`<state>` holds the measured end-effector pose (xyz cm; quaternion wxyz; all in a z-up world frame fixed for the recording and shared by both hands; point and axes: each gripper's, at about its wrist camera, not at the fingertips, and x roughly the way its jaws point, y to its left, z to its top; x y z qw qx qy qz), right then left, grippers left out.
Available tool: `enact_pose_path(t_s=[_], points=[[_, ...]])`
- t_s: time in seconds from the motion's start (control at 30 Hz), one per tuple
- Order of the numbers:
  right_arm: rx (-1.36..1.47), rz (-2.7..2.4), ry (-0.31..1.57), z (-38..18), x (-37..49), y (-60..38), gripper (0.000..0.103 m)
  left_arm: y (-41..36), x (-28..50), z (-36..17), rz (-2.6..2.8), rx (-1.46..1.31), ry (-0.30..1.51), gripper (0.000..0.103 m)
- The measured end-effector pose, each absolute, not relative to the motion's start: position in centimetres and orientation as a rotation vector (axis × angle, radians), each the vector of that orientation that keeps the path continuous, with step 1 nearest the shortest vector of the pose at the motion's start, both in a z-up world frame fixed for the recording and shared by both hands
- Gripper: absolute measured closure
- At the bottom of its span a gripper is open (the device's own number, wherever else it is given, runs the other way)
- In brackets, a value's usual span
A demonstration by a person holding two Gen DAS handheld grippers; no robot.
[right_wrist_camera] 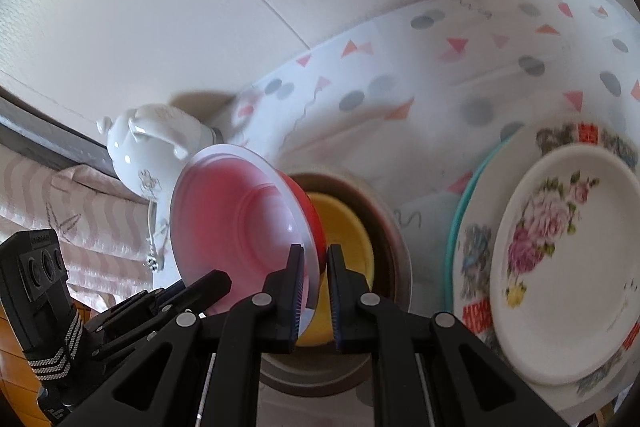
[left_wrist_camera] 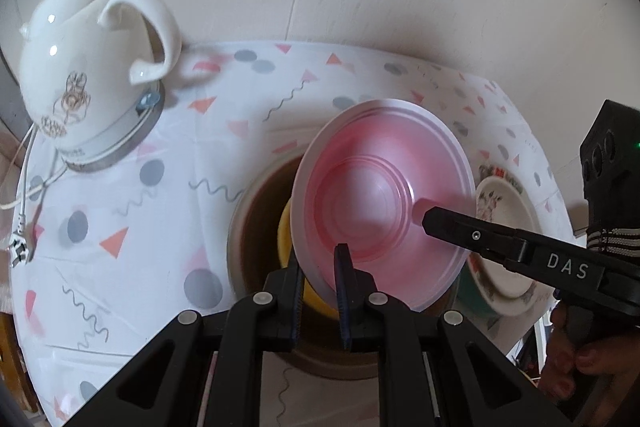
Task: Organize plates and bowls
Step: 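Lower the red-and-pink bowl into the yellow bowl and open the right gripper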
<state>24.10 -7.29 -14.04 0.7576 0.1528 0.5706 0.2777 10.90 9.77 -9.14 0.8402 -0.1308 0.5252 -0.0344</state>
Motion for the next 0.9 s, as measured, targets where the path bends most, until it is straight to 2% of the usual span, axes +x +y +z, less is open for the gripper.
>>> enact_pose_path(t_s=[0.9], points=[[0.235, 0.537, 1.267, -15.2, 24.0, -6.4, 0.09, 10.0, 11.5, -11.7, -0.023, -0.254, 1.163, 0.085]])
